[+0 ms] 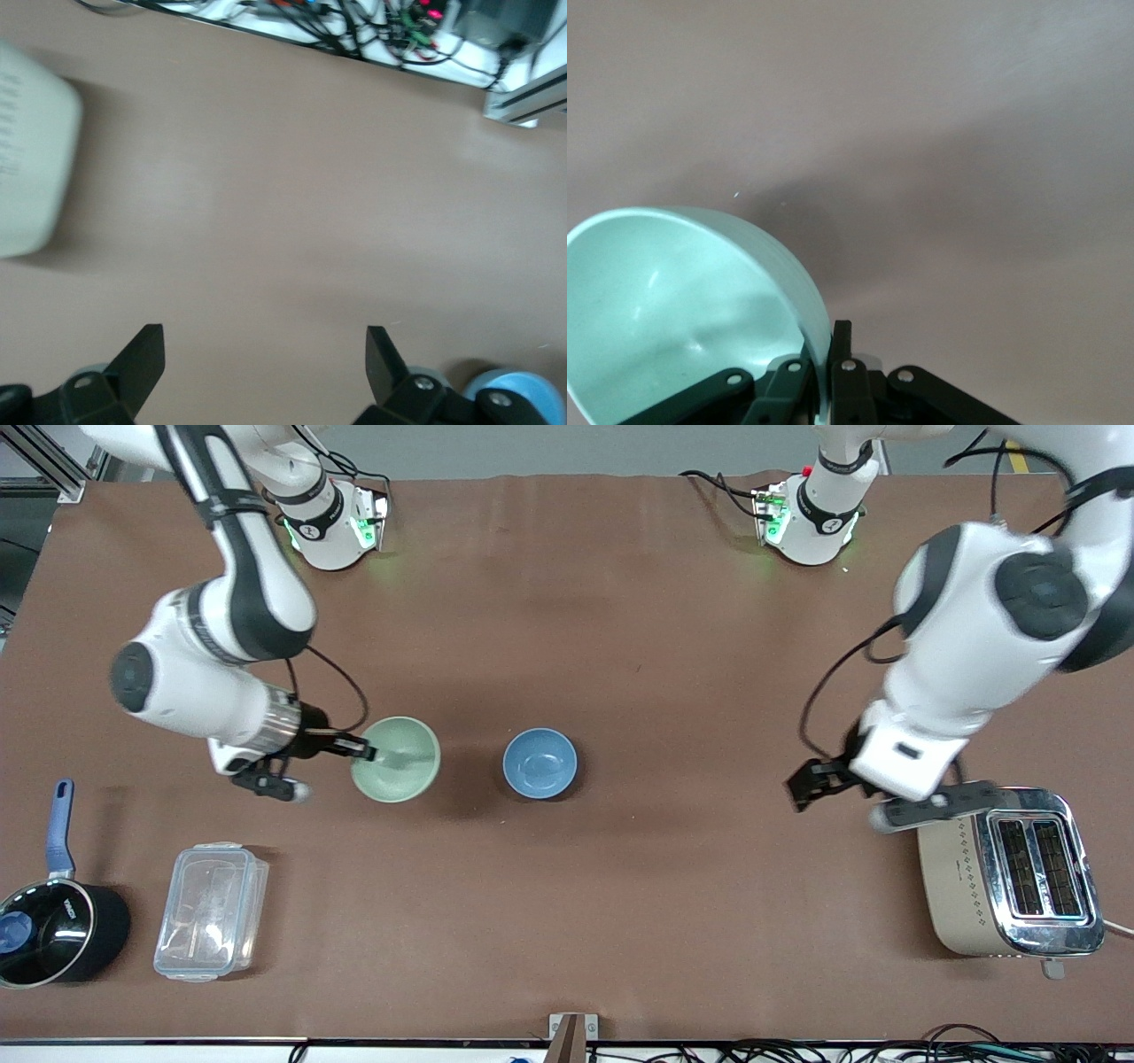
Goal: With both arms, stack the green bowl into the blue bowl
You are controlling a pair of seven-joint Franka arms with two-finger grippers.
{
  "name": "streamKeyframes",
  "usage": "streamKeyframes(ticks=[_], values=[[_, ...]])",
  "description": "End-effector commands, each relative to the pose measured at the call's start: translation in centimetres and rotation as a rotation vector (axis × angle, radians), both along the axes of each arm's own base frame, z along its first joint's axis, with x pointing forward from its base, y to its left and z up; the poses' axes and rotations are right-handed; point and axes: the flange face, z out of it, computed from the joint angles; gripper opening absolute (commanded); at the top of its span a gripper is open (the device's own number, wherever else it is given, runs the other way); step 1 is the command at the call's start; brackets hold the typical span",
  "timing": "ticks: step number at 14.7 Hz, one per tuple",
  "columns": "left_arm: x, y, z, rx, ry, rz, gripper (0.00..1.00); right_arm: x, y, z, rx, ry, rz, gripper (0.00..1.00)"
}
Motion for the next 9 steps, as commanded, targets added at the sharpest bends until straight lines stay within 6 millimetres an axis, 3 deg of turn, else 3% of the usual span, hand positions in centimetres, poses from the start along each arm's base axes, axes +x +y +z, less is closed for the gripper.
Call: streamKeyframes(ticks=[1, 3, 6, 9], values=[[-2.0, 4.2, 2.8, 0.058, 0.031, -0.050, 1.00, 1.0, 6.9, -1.9, -0.077, 0.010, 0.005, 0.05], [-3.2, 6.7, 5.0, 0.082, 0.039, -0.097, 1.00, -0.5, 11.7, -3.6, -0.085, 0.007, 0.068, 0.05], [-5.1, 9.7, 7.3, 0.106, 0.079, -0.150, 1.00, -2.4, 16.1, -6.1, -0.089, -0.018, 0.105, 0.04], [-7.1, 10.4, 9.2, 0.113, 0.108, -0.170, 1.00, -3.4, 18.4, -7.5, -0.084, -0.029, 0.084, 0.03]])
